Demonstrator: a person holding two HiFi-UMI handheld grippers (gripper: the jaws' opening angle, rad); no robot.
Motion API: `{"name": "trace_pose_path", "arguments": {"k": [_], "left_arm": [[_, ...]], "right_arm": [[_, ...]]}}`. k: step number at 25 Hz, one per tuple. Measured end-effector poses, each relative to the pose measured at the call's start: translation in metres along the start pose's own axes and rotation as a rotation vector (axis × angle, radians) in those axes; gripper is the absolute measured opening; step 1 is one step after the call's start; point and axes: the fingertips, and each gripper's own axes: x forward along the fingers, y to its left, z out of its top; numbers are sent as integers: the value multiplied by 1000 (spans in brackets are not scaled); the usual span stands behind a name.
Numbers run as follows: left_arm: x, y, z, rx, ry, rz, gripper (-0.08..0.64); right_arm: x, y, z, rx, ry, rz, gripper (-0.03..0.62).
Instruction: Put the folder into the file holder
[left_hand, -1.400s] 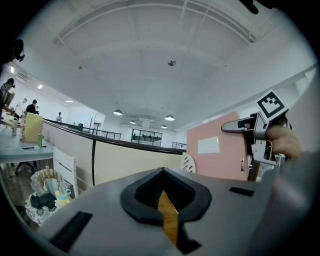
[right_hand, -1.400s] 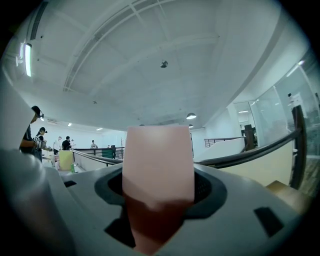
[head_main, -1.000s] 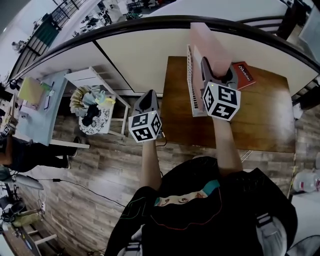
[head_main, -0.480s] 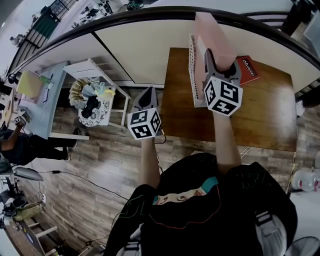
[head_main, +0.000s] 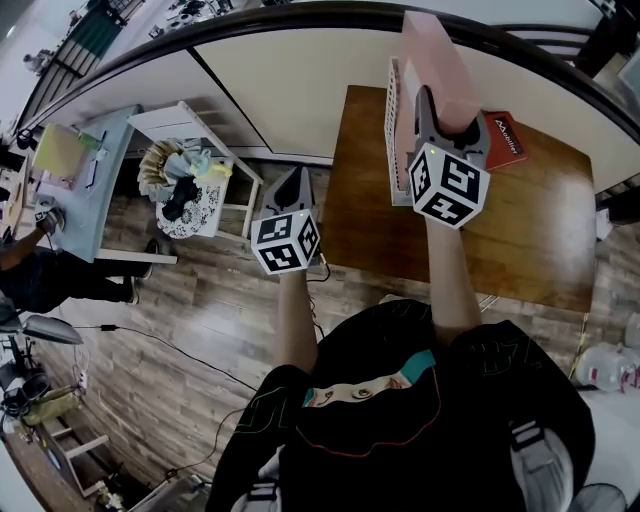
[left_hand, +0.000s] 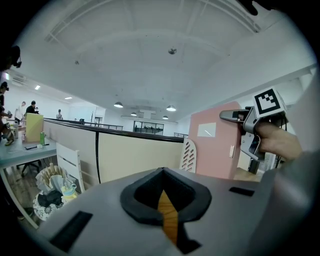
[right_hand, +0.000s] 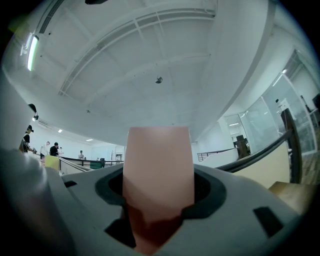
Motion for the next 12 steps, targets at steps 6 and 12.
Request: {"name": "trace_pose_path", "arguments": {"k": [6,12], "left_arm": [[0,6,-4,-6,11,21,0],[2,4,-15,-12,34,25,0]], "right_arm": [[6,6,-10,-49,-45,22,275],[6,1,-62,-44,18,60,282]]}}
